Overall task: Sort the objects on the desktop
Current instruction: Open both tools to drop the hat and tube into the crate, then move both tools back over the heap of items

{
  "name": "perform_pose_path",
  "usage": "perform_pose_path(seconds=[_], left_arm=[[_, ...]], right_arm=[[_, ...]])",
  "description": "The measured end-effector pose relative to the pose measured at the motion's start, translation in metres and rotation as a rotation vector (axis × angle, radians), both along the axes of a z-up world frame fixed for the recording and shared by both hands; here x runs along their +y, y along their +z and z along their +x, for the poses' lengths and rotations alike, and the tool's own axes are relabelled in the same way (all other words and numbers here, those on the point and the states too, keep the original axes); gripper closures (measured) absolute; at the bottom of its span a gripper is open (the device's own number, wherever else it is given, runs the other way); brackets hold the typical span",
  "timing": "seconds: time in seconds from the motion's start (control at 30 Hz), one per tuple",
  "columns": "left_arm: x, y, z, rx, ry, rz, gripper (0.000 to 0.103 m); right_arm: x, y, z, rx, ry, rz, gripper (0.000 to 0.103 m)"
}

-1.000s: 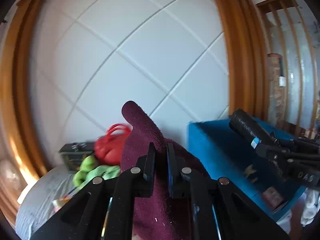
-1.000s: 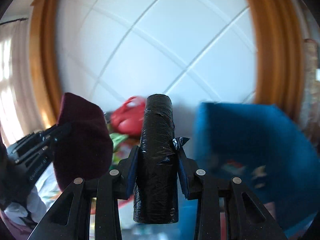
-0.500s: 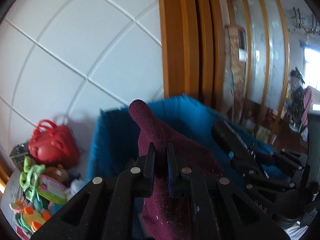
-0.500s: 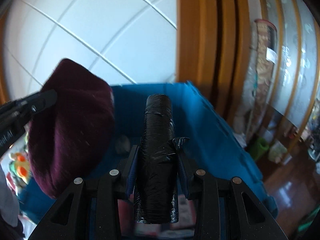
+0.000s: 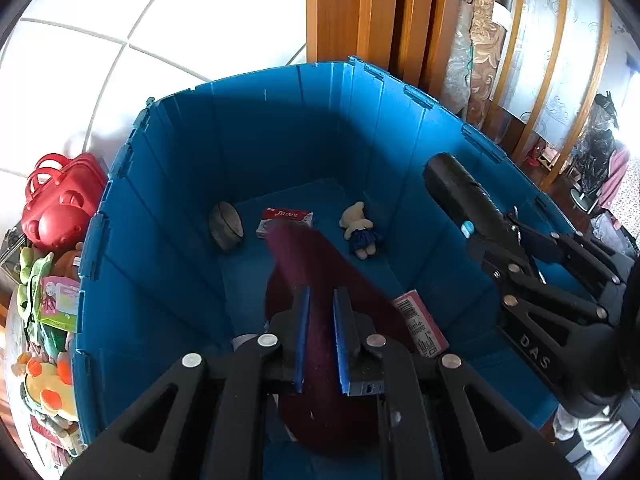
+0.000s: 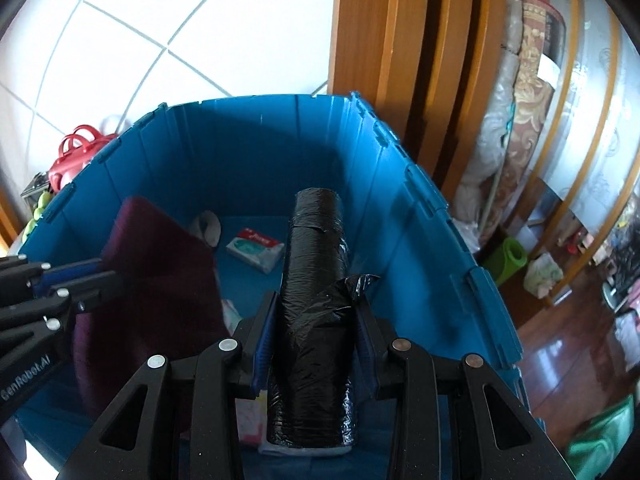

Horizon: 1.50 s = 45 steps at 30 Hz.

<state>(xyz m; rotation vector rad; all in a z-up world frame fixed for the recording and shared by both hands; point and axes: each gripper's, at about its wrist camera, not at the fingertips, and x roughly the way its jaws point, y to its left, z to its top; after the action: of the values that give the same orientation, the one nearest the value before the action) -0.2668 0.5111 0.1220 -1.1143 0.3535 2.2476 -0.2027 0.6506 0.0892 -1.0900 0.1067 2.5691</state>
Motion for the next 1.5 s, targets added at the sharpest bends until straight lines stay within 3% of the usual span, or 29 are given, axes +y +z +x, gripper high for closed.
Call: perform_pose_path(seconds=[0.23, 0.3, 0.47, 0.7, 0.8, 0.87, 0.97, 1.03, 1.07, 1.3, 1.5], left_arm=[[-0.010, 0.000, 0.004, 0.000, 0.006, 0.015, 0.091], [-0.013, 0.001, 0.007, 0.002, 0.005, 0.041, 0.091], [-0.033, 0.023, 0.033, 0.159, 0.033, 0.122, 0.091], [-0.059, 0.043, 0.045, 0.240, 0.089, 0.229, 0.091], [-0.076, 0.050, 0.060, 0.310, 0.112, 0.293, 0.091], [-0.085, 0.054, 0.068, 0.360, 0.128, 0.318, 0.084], [-0.102, 0.056, 0.078, 0.409, 0.155, 0.366, 0.060], [-0.113, 0.055, 0.083, 0.431, 0.182, 0.370, 0.040], [-0.119, 0.054, 0.084, 0.442, 0.197, 0.365, 0.039], [-0.182, 0.038, 0.082, 0.475, 0.330, 0.262, 0.039], [-0.268, 0.011, 0.070, 0.391, 0.489, 0.235, 0.039]], right_arm=[[-0.006, 0.004, 0.001, -0.007, 0.006, 0.026, 0.064], [-0.006, 0.006, 0.003, 0.002, -0.001, 0.035, 0.043], [-0.012, 0.015, 0.017, 0.060, 0.007, 0.048, 0.021], [-0.026, 0.032, 0.039, 0.129, 0.012, 0.084, 0.015], [-0.034, 0.041, 0.050, 0.169, 0.020, 0.101, 0.013], [-0.040, 0.045, 0.055, 0.191, 0.033, 0.102, 0.009], [-0.053, 0.050, 0.061, 0.222, 0.064, 0.104, 0.005], [-0.066, 0.052, 0.062, 0.243, 0.098, 0.101, 0.004], [-0.072, 0.052, 0.062, 0.252, 0.116, 0.100, 0.003], [-0.128, 0.052, 0.048, 0.298, 0.225, 0.098, 0.000], [-0.186, 0.058, 0.041, 0.398, 0.370, 0.030, 0.000]])
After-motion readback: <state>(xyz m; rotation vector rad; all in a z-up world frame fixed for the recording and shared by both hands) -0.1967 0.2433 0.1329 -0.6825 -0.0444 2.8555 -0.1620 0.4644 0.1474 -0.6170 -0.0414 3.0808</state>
